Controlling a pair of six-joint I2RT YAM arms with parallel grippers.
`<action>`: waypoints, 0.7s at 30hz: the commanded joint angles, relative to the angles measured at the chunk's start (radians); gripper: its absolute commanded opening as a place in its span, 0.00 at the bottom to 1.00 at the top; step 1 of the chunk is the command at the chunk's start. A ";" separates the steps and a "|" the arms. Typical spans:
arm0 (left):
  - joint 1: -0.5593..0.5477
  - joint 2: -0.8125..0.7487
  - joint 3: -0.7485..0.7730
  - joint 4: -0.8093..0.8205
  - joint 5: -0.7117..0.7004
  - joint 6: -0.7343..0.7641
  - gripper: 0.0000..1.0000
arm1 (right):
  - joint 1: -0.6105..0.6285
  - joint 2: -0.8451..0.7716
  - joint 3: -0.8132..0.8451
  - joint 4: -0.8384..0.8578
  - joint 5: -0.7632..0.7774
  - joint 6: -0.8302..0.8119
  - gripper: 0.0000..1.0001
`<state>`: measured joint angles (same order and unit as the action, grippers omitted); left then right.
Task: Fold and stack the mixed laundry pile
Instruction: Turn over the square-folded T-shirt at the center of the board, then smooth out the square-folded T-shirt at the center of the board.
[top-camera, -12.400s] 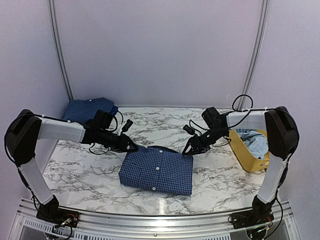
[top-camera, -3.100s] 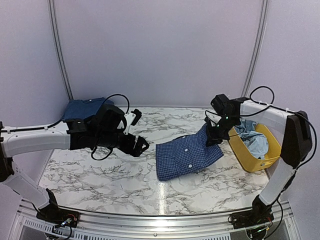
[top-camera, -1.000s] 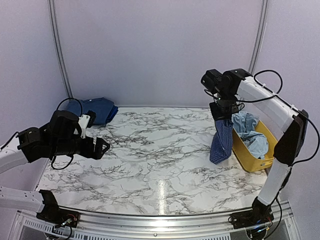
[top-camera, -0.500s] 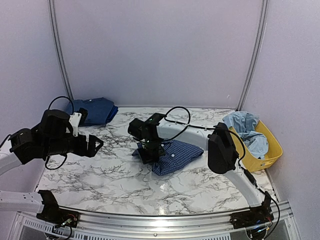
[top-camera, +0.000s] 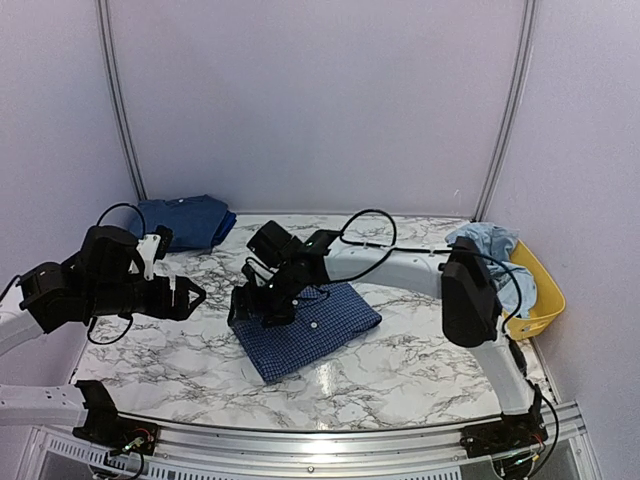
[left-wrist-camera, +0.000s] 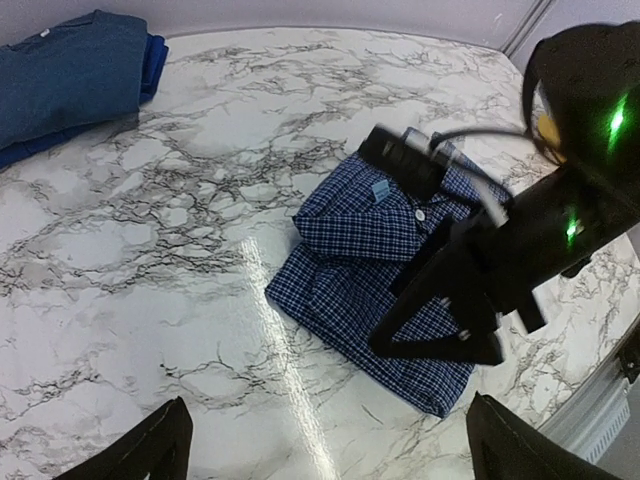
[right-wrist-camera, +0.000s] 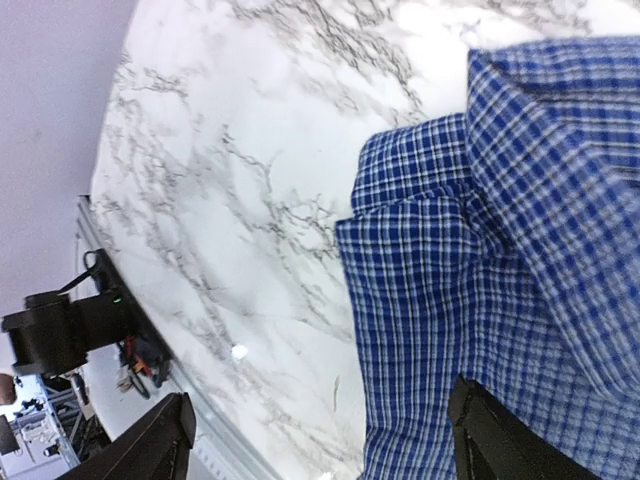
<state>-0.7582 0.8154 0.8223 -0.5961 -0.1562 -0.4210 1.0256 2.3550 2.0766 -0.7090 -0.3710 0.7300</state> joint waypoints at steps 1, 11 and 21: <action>0.007 0.031 -0.009 0.069 0.135 -0.050 0.99 | -0.110 -0.295 -0.175 0.226 -0.062 -0.049 0.82; 0.005 0.371 -0.019 0.391 0.438 -0.127 0.81 | -0.358 -0.402 -0.605 0.355 -0.165 -0.213 0.48; 0.027 0.782 0.059 0.503 0.502 -0.168 0.51 | -0.296 -0.355 -0.784 0.385 -0.196 -0.230 0.41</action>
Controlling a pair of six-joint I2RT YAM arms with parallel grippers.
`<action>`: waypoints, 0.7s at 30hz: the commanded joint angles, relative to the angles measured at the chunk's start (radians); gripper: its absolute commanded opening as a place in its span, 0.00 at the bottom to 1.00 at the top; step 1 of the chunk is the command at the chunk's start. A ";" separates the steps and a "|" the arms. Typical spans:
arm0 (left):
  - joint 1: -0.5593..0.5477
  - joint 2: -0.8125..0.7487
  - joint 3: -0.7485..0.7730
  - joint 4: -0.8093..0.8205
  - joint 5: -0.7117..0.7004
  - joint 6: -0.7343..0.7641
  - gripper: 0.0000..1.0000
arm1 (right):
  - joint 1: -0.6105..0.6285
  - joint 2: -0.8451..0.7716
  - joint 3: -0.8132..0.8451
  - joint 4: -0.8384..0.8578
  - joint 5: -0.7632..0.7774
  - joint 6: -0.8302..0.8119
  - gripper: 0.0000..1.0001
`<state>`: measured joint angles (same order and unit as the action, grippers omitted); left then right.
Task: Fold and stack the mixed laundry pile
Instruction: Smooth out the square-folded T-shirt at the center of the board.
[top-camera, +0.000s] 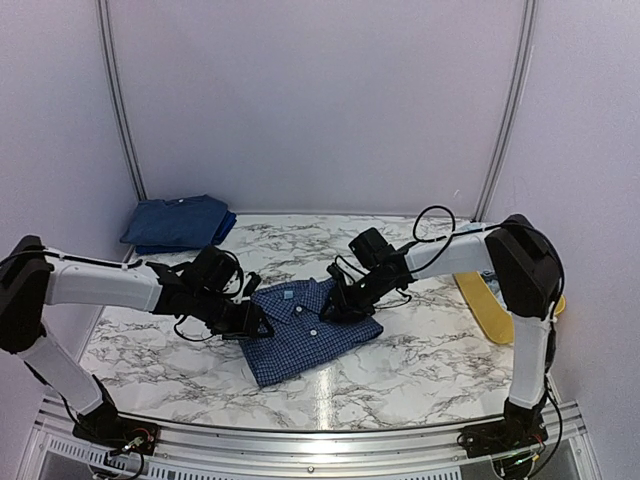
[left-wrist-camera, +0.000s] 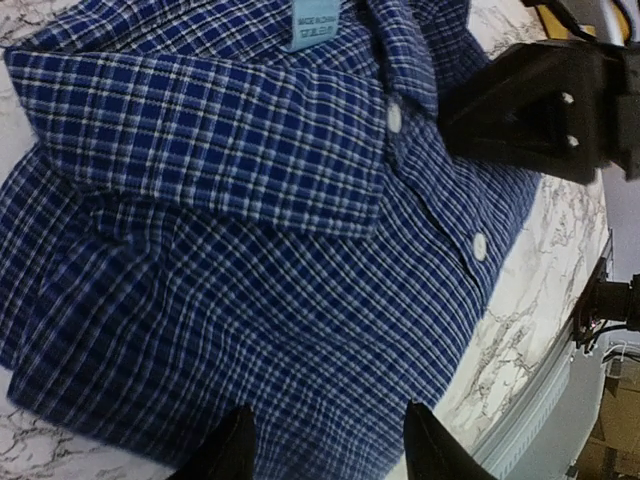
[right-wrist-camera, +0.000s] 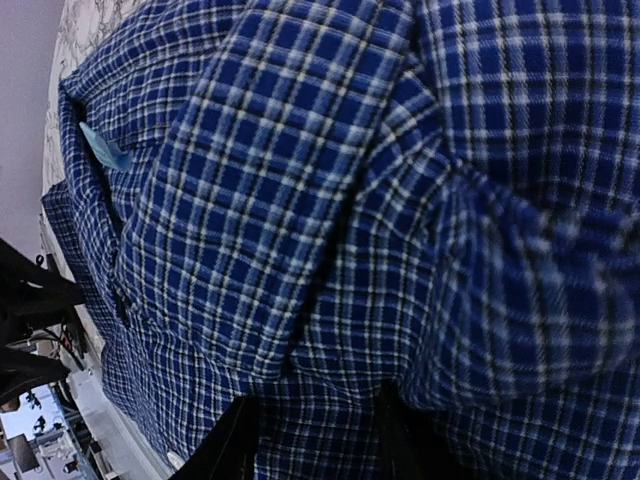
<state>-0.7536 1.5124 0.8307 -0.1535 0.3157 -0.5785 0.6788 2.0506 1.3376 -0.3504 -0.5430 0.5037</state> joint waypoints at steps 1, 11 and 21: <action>0.037 0.108 0.051 0.061 0.029 -0.011 0.49 | 0.064 -0.062 -0.068 0.036 -0.021 0.011 0.41; 0.149 0.008 0.042 -0.017 0.076 0.095 0.49 | 0.145 -0.322 -0.160 0.052 0.036 0.068 0.45; 0.287 -0.001 0.059 -0.060 0.046 0.132 0.50 | -0.019 -0.357 -0.184 -0.096 0.162 -0.064 0.45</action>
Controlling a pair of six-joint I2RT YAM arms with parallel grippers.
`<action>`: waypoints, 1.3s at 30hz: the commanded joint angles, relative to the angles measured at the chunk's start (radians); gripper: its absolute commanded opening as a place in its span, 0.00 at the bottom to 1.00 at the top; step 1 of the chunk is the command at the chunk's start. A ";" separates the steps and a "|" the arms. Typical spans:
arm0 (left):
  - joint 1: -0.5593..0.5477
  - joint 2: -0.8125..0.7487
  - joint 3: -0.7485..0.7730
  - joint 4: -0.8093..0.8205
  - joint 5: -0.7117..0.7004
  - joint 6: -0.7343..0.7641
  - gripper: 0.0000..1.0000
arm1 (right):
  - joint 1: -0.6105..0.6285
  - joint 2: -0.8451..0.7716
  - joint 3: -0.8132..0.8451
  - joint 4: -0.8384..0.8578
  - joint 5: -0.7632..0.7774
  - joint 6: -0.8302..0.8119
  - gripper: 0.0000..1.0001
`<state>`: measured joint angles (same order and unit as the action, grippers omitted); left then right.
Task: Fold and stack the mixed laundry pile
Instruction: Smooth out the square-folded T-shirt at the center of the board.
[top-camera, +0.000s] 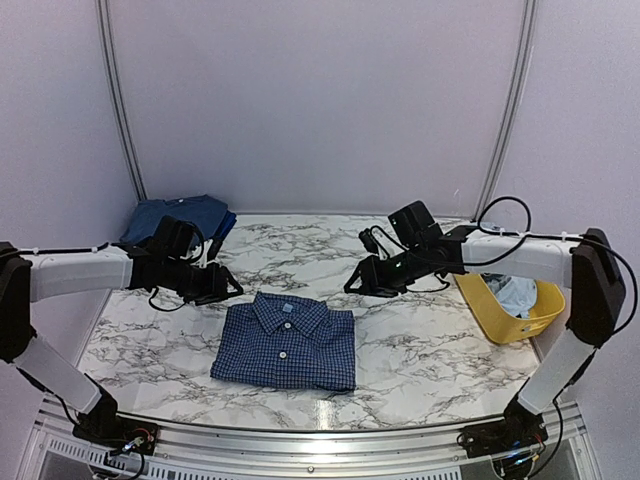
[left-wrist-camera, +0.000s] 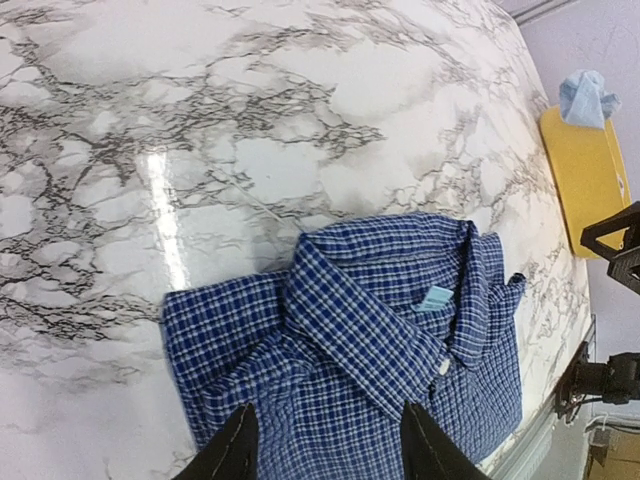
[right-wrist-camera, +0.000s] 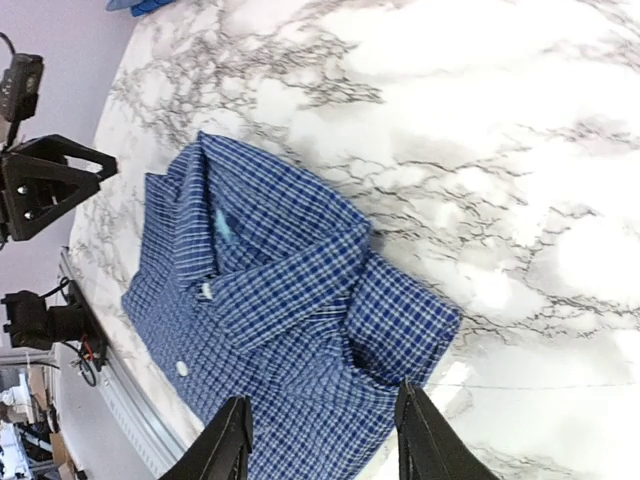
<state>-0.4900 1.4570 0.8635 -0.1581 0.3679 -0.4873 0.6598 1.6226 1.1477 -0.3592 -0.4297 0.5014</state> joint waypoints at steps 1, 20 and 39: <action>0.023 0.074 0.033 -0.055 -0.005 0.048 0.50 | -0.001 0.097 0.015 -0.084 0.038 -0.068 0.46; 0.030 0.132 0.010 -0.065 -0.049 0.060 0.47 | 0.001 0.235 0.105 -0.068 -0.026 -0.108 0.33; 0.089 0.117 0.005 -0.095 -0.060 0.062 0.40 | -0.001 0.235 0.123 -0.110 -0.020 -0.127 0.00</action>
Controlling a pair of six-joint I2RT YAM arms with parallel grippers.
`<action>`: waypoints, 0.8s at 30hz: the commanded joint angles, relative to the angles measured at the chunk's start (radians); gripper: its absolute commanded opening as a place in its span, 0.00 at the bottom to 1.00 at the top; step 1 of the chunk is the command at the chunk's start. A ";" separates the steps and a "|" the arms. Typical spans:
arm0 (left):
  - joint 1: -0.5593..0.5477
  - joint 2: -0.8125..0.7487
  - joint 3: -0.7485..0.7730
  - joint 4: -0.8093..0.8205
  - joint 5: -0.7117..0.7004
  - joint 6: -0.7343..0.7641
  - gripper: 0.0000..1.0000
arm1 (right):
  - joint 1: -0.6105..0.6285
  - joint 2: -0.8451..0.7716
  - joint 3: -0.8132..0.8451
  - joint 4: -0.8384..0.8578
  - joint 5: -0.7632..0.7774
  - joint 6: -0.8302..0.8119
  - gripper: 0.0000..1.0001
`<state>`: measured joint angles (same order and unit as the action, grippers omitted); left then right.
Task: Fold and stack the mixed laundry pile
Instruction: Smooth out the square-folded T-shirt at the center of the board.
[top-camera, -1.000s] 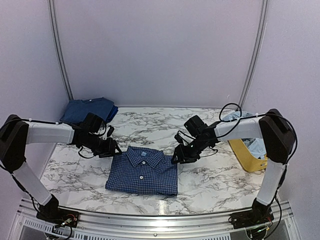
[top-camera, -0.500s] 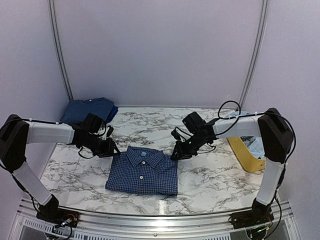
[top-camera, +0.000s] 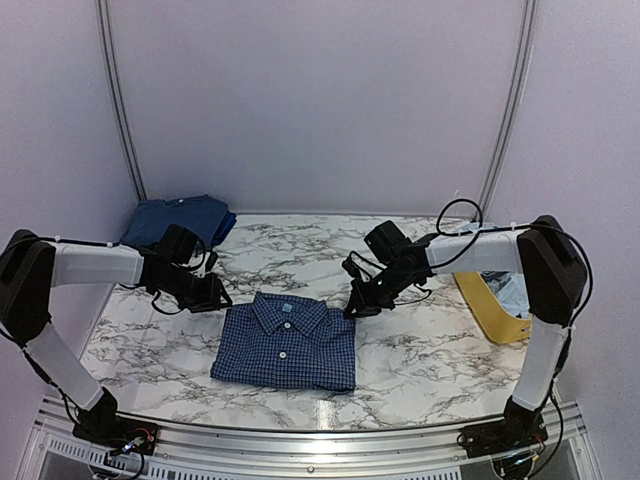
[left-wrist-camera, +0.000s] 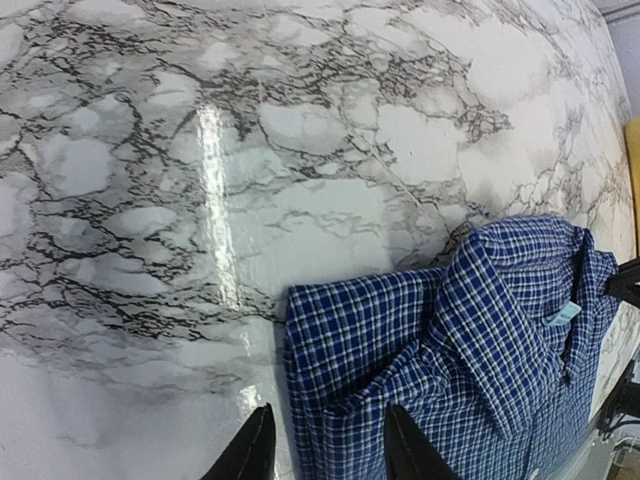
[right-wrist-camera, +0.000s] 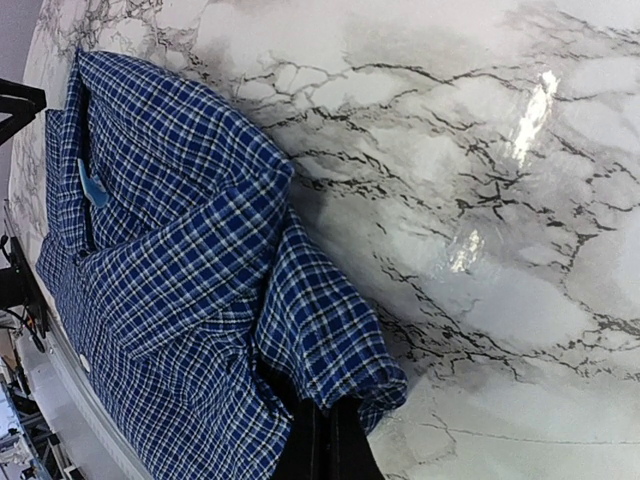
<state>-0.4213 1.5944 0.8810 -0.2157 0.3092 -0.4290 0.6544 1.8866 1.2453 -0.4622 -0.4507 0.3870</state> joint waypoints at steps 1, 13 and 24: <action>0.020 -0.007 -0.011 -0.034 0.020 0.008 0.41 | 0.004 -0.029 0.025 -0.005 0.001 -0.011 0.00; 0.018 0.050 -0.019 0.048 0.192 0.021 0.40 | 0.004 -0.007 0.048 -0.006 0.001 -0.010 0.00; 0.049 0.003 -0.008 0.049 0.130 0.001 0.00 | -0.013 -0.032 0.091 -0.049 0.038 -0.033 0.00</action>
<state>-0.3969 1.6352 0.8677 -0.1810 0.4850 -0.4152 0.6525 1.8866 1.2758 -0.4881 -0.4423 0.3817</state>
